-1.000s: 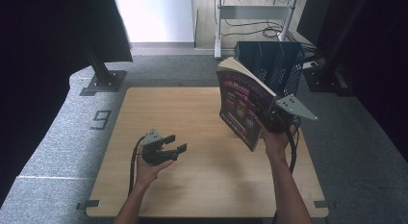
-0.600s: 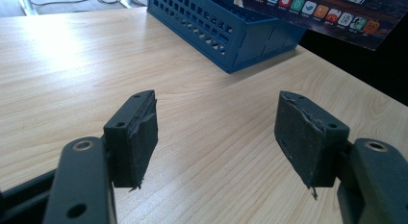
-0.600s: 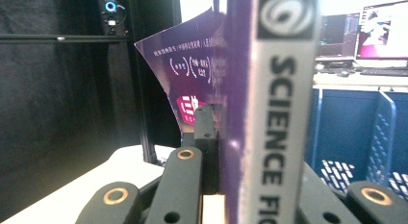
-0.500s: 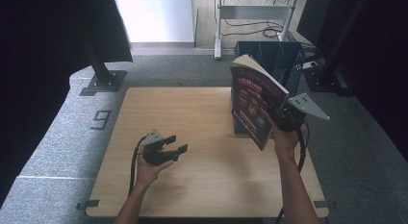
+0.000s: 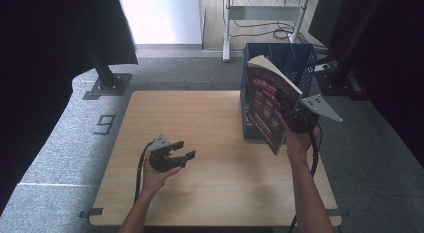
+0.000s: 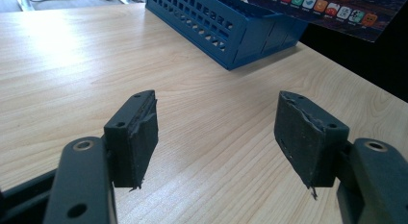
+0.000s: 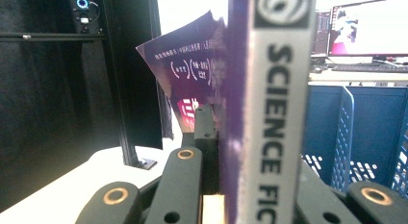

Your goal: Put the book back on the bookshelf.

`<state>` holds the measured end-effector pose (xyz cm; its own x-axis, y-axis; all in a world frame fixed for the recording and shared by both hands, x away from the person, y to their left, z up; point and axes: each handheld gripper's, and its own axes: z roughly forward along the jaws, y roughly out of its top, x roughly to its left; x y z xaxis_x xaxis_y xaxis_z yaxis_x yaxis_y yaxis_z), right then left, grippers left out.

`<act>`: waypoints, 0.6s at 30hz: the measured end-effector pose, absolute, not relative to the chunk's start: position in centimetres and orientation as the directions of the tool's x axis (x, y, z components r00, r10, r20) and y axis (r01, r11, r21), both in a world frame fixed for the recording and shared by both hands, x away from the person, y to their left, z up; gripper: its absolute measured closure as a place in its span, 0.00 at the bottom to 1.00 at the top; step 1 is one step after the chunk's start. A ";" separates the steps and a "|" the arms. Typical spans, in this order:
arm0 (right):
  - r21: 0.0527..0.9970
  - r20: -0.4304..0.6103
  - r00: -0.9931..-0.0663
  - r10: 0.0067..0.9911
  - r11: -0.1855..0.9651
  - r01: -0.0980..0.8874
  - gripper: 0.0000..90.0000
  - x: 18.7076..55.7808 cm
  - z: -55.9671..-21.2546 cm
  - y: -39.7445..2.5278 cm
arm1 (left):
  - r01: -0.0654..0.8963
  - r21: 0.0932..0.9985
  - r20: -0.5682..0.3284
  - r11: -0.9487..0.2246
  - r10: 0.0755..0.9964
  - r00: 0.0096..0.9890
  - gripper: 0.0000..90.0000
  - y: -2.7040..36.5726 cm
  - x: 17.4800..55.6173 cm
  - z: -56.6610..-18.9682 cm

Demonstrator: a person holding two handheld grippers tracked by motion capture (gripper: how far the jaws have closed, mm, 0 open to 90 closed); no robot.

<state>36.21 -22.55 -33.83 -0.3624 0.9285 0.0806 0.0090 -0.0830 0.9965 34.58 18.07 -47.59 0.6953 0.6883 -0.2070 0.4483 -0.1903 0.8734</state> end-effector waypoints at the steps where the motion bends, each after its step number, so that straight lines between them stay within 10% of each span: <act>1: 0.996 0.083 -0.360 0.929 -0.084 0.011 0.91 36.4 -33.9 -22.5 | 0.450 0.873 -0.208 -0.191 0.688 0.695 0.36 18.1 34.6 -47.6; 18: 0.997 0.072 -0.322 0.944 -0.066 0.030 0.91 38.7 -34.0 -21.5 | 0.449 0.876 -0.216 -0.178 0.688 0.693 0.36 18.4 34.6 -47.4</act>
<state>38.75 -21.46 -34.01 -0.3216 0.9441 0.0725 0.0302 -0.0662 0.9973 34.58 18.41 -47.43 0.6932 0.6877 -0.2158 0.4492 -0.1781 0.8755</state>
